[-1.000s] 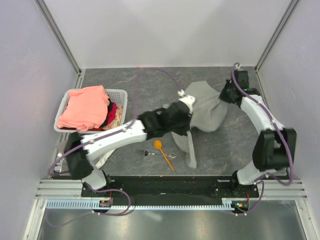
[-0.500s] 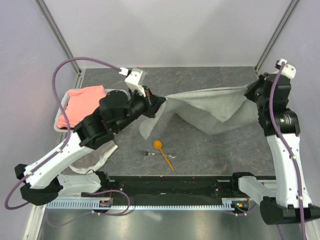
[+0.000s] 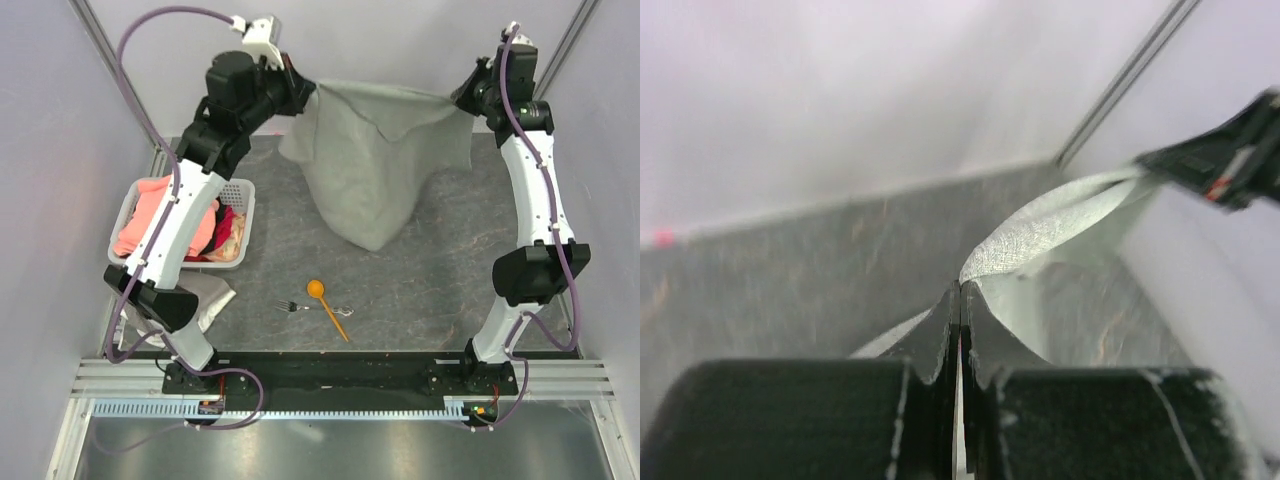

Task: Fold the napkin into a case and place the utensils inside
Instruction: Flatten out the crumpled napkin at the center of the board.

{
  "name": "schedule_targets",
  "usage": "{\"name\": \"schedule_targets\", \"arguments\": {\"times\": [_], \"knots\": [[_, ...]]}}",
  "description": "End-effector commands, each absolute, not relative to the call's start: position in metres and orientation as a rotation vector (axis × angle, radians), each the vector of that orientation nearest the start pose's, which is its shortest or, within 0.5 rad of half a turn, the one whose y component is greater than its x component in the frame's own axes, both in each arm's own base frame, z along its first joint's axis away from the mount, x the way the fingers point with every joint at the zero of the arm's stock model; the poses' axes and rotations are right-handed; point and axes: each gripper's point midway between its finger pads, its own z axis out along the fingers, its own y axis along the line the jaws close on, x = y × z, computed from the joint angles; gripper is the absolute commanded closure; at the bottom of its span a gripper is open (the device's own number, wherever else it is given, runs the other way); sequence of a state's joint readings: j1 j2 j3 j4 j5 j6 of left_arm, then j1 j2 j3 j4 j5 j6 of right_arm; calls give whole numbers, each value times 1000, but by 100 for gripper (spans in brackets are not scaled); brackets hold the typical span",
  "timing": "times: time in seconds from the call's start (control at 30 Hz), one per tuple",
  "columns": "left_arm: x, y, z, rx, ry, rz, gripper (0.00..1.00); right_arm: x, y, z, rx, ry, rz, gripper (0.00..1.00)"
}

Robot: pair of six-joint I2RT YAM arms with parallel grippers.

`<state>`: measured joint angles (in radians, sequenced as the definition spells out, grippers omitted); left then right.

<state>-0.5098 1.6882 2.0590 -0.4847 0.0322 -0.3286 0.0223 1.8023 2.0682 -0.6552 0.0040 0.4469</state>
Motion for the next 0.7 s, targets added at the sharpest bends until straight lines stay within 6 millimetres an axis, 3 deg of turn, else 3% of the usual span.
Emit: {"name": "schedule_targets", "arguments": {"times": [0.0,0.1,0.13,0.17,0.2,0.23,0.27,0.33,0.37,0.43,0.47,0.53,0.57,0.6,0.63,0.67], "knots": [[395,-260,572,368,1364,-696,98,518,44,450,327,1739,473,100],[386,-271,572,430,1353,-755,98,515,50,446,324,1754,509,100],[382,-274,569,450,1360,-773,98,516,36,441,350,1759,490,100],[380,-278,562,460,1377,-799,98,517,34,419,366,1809,486,100],[382,-286,540,483,1430,-829,98,515,28,412,383,1822,481,100],[376,-288,534,496,1443,-851,98,513,27,400,387,1852,494,100],[378,-300,501,508,1519,-879,98,514,17,371,425,1913,490,100],[369,-310,475,522,1573,-912,98,507,12,347,445,1969,510,100],[362,-327,437,541,1652,-951,98,504,5,318,478,2032,503,100],[347,-347,400,575,1720,-1006,98,498,0,279,484,2150,476,98],[331,-366,360,612,1792,-1056,98,499,-7,267,488,2187,459,96],[314,-383,316,646,1889,-1093,98,500,-14,223,489,2311,425,91],[299,-396,271,668,2000,-1126,98,503,-27,216,515,2330,368,81],[289,-404,249,685,2056,-1167,98,503,-35,193,545,2385,327,71],[280,-410,231,701,2111,-1200,97,501,-43,185,547,2410,266,61],[269,-417,200,726,2195,-1227,94,500,-54,177,572,2420,183,34]]}}
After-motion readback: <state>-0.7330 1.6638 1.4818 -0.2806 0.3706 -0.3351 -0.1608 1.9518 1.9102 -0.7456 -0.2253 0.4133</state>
